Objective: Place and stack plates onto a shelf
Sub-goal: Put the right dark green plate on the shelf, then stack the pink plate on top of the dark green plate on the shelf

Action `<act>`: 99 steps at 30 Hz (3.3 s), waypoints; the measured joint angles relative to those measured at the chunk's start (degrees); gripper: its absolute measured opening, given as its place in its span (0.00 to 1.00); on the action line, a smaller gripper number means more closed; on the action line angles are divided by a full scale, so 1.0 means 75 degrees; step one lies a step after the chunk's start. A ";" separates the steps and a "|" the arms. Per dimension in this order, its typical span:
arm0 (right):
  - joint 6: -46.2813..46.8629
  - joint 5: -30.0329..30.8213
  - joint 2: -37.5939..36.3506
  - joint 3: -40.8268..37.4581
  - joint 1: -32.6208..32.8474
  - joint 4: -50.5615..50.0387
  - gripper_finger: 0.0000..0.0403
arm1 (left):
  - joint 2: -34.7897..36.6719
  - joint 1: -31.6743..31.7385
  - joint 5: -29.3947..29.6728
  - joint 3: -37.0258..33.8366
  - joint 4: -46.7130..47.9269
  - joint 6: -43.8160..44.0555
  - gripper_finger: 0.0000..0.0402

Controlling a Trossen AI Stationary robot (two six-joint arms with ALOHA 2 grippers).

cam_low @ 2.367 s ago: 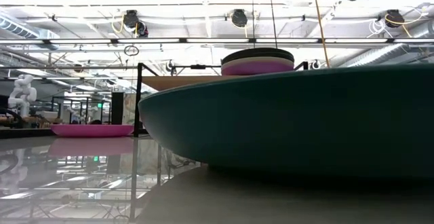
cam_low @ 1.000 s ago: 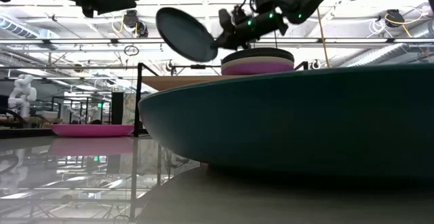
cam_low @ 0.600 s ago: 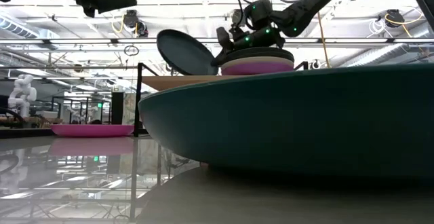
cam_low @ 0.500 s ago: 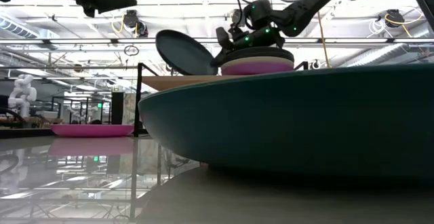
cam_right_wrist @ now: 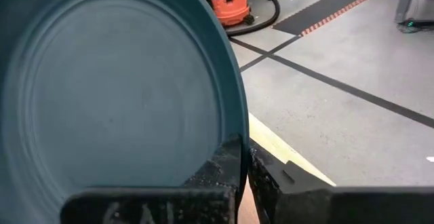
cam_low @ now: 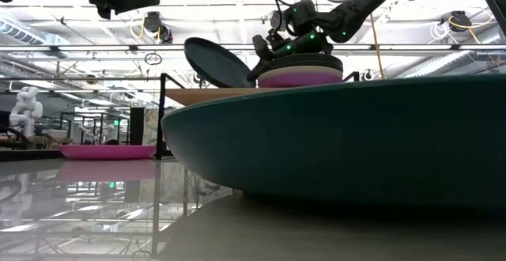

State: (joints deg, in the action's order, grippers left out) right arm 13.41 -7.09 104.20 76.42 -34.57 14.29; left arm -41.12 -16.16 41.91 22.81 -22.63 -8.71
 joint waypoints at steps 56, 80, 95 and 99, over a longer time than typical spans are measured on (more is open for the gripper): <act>-0.1068 -0.0798 -0.9549 -0.7800 0.3568 0.1663 0.19 | -0.1069 0.0675 0.0872 0.1696 0.6034 0.5347 0.37; -0.0676 -0.0672 -0.9672 -0.8463 0.3885 0.1894 0.19 | -0.4655 0.3601 -0.2982 0.2661 0.9853 0.5713 0.31; -0.0729 -0.0688 -0.9672 -0.8463 0.3882 0.1885 0.19 | -0.5339 0.3883 -0.2790 0.2518 0.9573 0.5178 0.60; -0.0690 -0.0688 -0.9668 -0.8463 0.3882 0.1848 0.19 | -0.5585 0.4036 -0.2796 0.2249 0.9317 0.5202 0.61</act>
State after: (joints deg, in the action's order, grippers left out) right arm 8.24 -12.25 31.69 12.95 -5.45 28.15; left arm -83.01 14.10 20.94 39.67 47.24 30.30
